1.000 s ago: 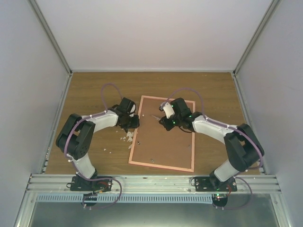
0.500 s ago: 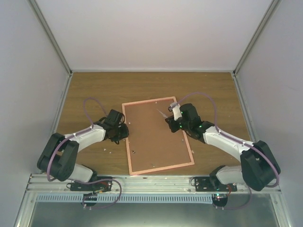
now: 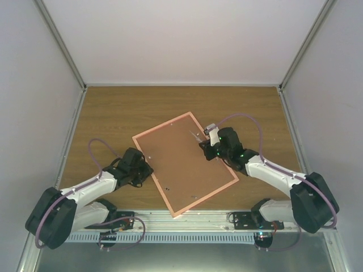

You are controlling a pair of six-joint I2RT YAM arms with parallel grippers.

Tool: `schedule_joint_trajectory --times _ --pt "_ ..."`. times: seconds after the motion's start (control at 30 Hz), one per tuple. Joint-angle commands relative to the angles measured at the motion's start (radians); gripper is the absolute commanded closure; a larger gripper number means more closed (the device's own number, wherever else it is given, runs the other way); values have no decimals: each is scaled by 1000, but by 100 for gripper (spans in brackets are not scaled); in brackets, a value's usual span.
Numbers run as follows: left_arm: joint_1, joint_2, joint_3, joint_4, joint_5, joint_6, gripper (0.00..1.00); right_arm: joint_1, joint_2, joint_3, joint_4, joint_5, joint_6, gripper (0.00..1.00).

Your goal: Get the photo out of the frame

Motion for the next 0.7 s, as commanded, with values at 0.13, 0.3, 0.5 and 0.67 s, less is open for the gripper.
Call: schedule_joint_trajectory --times 0.13,0.3,0.5,0.67 --pt "-44 -47 65 -46 -37 -40 69 0 -18 -22 57 -16 12 99" --pt "-42 -116 161 -221 -169 134 49 1 -33 -32 61 -21 2 99" --pt "30 -16 362 -280 -297 542 17 1 -37 -59 102 -42 -5 99" --pt "82 213 582 -249 -298 826 12 1 -33 -66 107 -57 -15 99"
